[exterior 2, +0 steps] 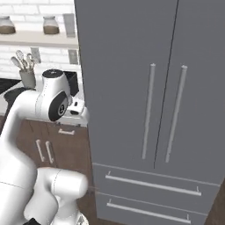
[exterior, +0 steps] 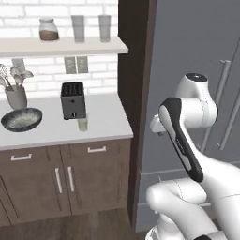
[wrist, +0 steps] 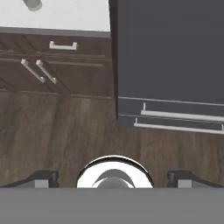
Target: Grab a lemon wedge from the fridge and one ice cube from the ice bowl, and put them in the glass of lemonade.
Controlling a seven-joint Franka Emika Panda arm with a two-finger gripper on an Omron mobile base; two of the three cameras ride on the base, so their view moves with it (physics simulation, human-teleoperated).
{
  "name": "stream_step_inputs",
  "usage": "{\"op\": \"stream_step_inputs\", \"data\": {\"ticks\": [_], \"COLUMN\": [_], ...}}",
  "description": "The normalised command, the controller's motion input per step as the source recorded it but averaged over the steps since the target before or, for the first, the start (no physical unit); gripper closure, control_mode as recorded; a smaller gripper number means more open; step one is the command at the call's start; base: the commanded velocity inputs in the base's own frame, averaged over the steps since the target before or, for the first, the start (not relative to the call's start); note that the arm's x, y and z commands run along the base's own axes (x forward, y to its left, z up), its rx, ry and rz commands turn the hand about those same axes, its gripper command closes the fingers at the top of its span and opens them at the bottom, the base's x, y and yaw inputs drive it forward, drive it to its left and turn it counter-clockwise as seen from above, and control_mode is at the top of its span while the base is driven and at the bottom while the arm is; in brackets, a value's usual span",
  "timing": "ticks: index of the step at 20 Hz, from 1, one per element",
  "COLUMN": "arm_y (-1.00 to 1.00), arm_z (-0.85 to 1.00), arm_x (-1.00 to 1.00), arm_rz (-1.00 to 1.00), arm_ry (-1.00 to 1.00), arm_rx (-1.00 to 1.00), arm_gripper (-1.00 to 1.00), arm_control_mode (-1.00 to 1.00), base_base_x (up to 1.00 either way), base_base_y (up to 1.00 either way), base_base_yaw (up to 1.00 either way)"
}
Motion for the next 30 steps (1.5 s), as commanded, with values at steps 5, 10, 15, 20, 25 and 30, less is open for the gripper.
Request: {"op": "stream_step_inputs", "data": {"ticks": [5,10,15,20,25,30], "arm_y": [0.00,0.00,0.00,0.00,0.00,0.00], "arm_z": [0.00,0.00,0.00,0.00,0.00,0.00], "arm_x": [0.00,0.00,0.00,0.00,0.00,0.00], "arm_rz": [0.00,0.00,0.00,0.00,0.00,0.00], "arm_ry": [0.00,0.00,0.00,0.00,0.00,0.00], "arm_rx": [0.00,0.00,0.00,0.00,0.00,0.00], "arm_gripper": [-1.00,-1.00,-1.00,-1.00,-1.00,-1.00], "arm_control_mode": [1.00,1.00,1.00,1.00,1.00,1.00], "base_base_x": [0.98,0.97,0.61,0.01,0.19,0.40], "base_base_y": [0.85,0.73,0.72,0.92,0.70,0.00], "base_base_yaw": [0.00,0.00,0.00,0.00,0.01,0.00]}}
